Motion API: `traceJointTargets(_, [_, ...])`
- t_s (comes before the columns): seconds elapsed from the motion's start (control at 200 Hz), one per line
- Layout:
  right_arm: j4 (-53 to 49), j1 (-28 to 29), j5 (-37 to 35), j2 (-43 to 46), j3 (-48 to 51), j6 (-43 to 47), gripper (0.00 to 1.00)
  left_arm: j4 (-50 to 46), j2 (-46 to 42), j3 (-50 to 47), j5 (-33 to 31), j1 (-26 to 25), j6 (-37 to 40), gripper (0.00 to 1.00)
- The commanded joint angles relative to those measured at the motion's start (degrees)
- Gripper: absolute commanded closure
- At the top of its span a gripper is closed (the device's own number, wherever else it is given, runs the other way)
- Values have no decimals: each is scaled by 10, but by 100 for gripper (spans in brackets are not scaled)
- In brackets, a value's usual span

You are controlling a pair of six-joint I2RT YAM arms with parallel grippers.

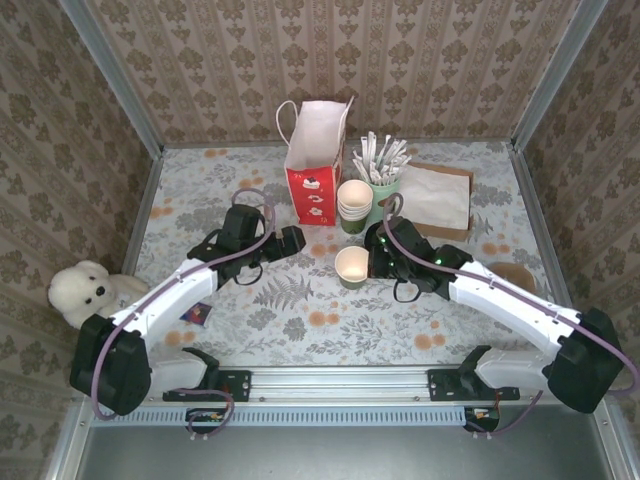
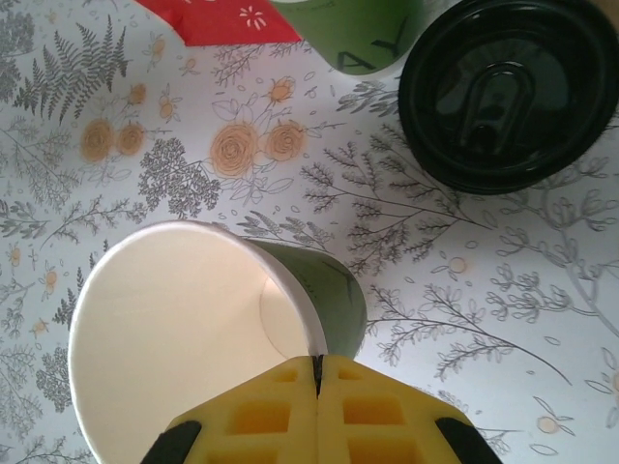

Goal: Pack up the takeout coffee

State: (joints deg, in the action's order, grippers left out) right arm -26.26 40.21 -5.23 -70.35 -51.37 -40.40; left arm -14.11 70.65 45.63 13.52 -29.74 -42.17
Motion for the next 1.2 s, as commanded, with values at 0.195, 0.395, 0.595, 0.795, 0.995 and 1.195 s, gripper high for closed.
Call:
traceJointTargets(0.195, [9,8,4,-64,-38,7,100,-15,16,31,93,-8,-13,0])
traceJointTargets(0.395, [5,12,5,-89,-53,3,100,39,14,28,130,-12,-7,0])
traceJointTargets(0.595, [-5,12,1,-116,-70,-3,100,43,16,35,165,-13,18,0])
traceJointTargets(0.795, [-7,13,-3,-118,-74,-13,97,46,15,43,195,-15,40,0])
traceJointTargets(0.995, [-60,9,5,-97,-113,10,45,61,21,34,205,-16,34,0])
traceJointTargets(1.195, [-63,-62,14,-30,-97,-1,28,53,35,34,178,-20,29,0])
